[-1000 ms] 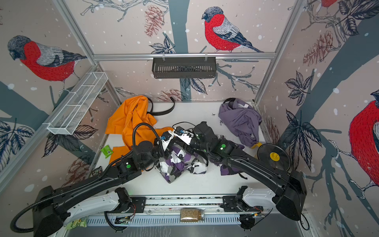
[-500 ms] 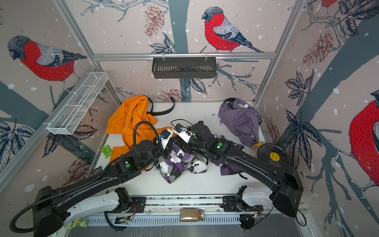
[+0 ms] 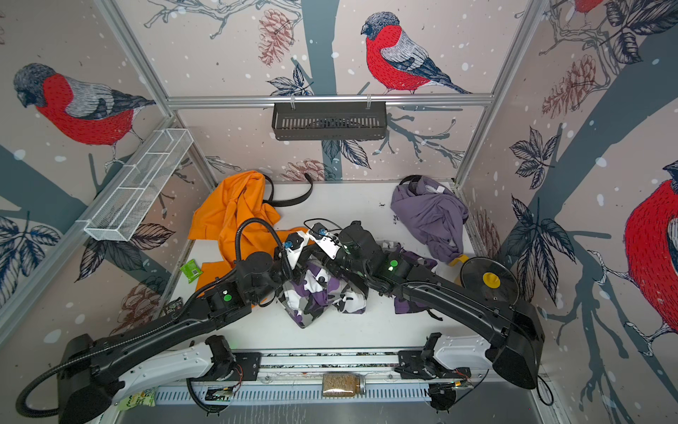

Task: Remove the belt from the trousers

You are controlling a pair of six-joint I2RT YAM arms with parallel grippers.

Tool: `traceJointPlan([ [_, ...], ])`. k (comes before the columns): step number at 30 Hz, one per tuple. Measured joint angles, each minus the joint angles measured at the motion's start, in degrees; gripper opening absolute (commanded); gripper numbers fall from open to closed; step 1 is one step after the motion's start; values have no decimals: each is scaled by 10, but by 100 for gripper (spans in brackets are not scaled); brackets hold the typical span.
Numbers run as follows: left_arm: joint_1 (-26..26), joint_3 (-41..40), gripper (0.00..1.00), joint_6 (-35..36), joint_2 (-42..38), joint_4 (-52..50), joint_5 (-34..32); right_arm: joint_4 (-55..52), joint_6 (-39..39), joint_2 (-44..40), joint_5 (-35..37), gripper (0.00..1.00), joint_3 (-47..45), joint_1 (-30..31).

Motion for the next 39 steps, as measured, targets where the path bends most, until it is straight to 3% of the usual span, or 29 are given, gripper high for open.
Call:
traceJointPlan([
  [9,0,-36,0,-26,-33,18,-20,28,-3,-15,-138,1,-38,-54],
  [20,12,-58,0,-61,-63,10,-68,3,-1,-38,-206,0,-51,-112],
  [23,39,-58,0,-74,-77,5,-68,7,-1,-41,-219,0,-56,-128],
  [27,104,-59,0,-94,-113,-1,-19,25,-1,-54,-243,0,-61,-145],
  [34,266,-78,0,-177,-183,-29,190,36,-2,-50,-281,0,-67,-160],
  [37,305,-97,0,-220,-209,-30,265,37,-2,-48,-293,0,-72,-163],
  [39,317,-103,0,-236,-215,-30,276,36,-2,-50,-301,0,-75,-168],
])
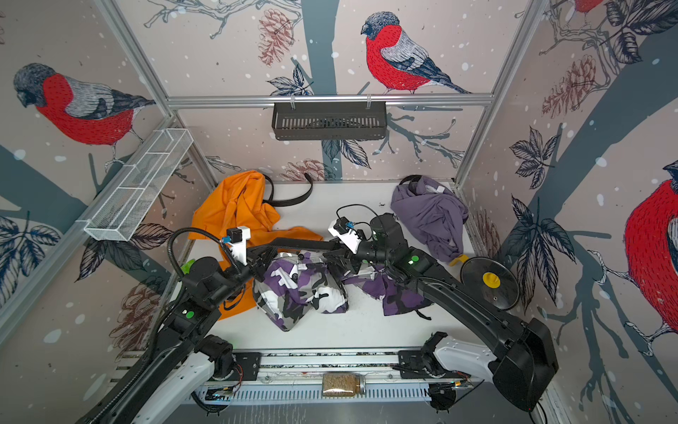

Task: Remove the belt from the trousers

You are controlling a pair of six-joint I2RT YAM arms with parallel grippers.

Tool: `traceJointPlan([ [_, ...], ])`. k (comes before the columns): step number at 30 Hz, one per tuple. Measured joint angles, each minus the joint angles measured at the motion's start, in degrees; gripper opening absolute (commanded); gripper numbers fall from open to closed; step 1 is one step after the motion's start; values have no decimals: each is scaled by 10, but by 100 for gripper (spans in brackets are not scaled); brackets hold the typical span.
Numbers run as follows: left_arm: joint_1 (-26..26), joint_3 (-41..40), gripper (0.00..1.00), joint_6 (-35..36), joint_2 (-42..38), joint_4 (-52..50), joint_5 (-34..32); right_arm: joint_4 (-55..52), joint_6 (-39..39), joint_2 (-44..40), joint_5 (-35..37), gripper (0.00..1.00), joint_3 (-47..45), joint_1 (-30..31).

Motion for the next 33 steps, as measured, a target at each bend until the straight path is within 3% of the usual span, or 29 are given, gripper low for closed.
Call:
traceJointPlan([
  [4,2,6,4,5,26,13,13,-17,0,-12,-3,0,13,-4],
  [7,1,31,42,8,66,8,7,-67,-1,2,26,0,65,-2],
  [11,-31,55,75,22,87,-10,-100,-163,-21,44,104,0,165,-4],
  [14,-67,94,98,56,98,-35,-138,-223,-46,87,131,0,242,2],
  [19,-106,184,100,119,132,-52,-174,-291,-75,126,151,0,311,19],
  [29,-192,303,99,265,287,-73,-165,-328,-86,127,175,0,323,38],
  [32,-198,310,87,282,307,-63,-171,-331,-86,124,176,0,322,40],
  [33,-199,310,74,286,312,-58,-173,-330,-86,123,176,0,319,41],
])
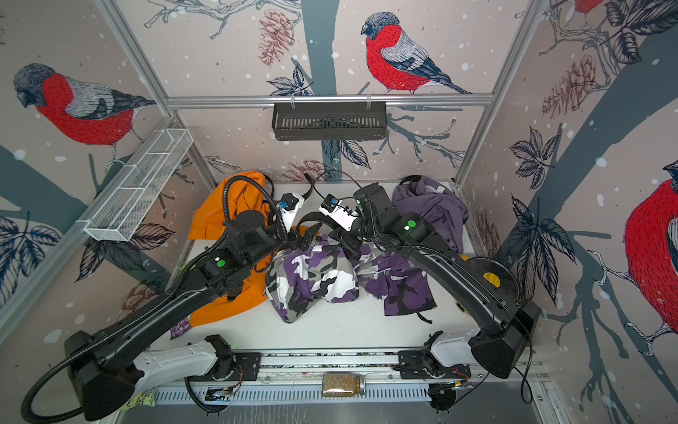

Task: Remove the belt from the trousers

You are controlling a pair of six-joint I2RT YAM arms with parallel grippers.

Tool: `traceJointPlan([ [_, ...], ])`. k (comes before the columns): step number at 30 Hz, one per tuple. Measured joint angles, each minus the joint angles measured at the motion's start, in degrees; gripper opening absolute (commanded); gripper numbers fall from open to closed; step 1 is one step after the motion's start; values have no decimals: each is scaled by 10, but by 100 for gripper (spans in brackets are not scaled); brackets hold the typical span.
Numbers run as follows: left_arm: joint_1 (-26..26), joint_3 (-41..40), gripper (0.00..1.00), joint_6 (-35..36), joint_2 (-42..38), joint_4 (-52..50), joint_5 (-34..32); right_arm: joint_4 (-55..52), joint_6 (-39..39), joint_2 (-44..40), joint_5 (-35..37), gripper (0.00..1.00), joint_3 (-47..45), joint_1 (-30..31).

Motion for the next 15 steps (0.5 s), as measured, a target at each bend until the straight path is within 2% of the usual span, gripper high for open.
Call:
traceJointPlan([
  [4,-1,-1,0,9,12,29,-15,16,2,-2,0,0,-27,2],
  [9,18,-31,0,-11,12,45,-46,68,12,-14,-8,0,-78,-11],
  [12,83,-97,0,-60,-38,68,-2,124,14,-20,-36,0,-105,-26],
  [15,177,-167,0,-136,-111,98,31,137,18,-30,-61,0,-125,-39],
])
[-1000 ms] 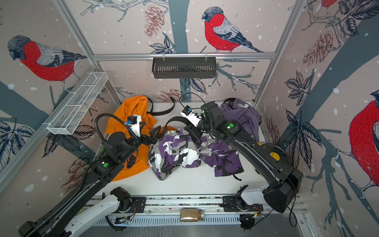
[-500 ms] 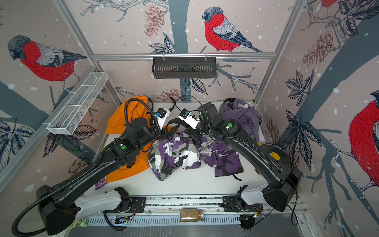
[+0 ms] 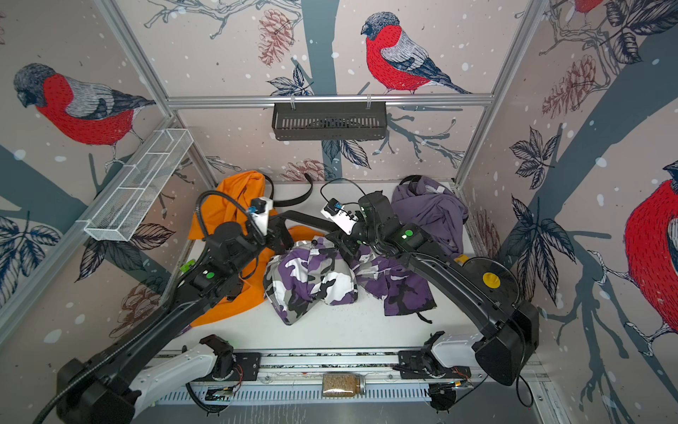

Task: Remove the belt from the trousers

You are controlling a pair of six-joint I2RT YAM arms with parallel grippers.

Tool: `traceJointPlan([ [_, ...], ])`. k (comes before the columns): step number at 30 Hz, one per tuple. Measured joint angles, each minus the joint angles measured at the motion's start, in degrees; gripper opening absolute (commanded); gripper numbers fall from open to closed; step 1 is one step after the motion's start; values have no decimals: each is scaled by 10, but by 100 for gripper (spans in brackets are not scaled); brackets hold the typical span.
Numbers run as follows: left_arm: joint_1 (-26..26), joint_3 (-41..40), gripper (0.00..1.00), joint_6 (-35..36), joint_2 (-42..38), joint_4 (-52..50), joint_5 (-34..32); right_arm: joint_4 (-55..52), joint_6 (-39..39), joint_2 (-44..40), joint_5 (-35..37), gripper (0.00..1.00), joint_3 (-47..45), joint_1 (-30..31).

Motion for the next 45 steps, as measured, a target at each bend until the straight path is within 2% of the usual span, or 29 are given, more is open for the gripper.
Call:
traceJointPlan([
  [2,57,-34,0,-51,-36,9,5,-7,10,-6,-10,0,-10,-13],
  [4,88,-57,0,-85,-60,9,30,-3,10,-8,-29,0,-15,-19],
  [8,98,-69,0,-115,-78,10,77,-21,10,-16,-42,0,-2,-29],
  [13,98,-85,0,-152,-107,4,87,-42,4,-17,-71,0,38,-63],
  [18,106,-126,0,-201,-150,16,94,-64,-5,-18,-97,0,42,-75],
  [20,111,-135,0,-224,-156,14,66,-81,-5,-28,-82,0,38,-82],
  [23,125,-137,0,-239,-152,9,-9,-115,-3,-49,-12,0,40,-103],
  [25,123,-128,0,-224,-134,5,-13,-126,-3,-51,10,0,51,-102],
  [30,49,-82,0,-162,-102,-14,-38,-142,-3,-40,36,0,91,-83],
  [31,41,-76,13,-158,-101,-15,-45,-143,-4,-38,38,0,94,-81],
  [33,37,-71,62,-144,-99,-18,-61,-145,-3,-35,46,0,95,-81],
  [34,35,-71,79,-142,-96,-20,-66,-146,-3,-35,51,0,96,-81],
  [36,34,-63,99,-137,-88,-33,-71,-149,-1,-31,51,0,106,-80],
  [41,17,-10,99,-129,-82,-61,-73,-156,12,5,64,0,163,-69],
  [45,-23,26,99,-122,-83,-63,-68,-167,24,23,78,0,200,-57],
])
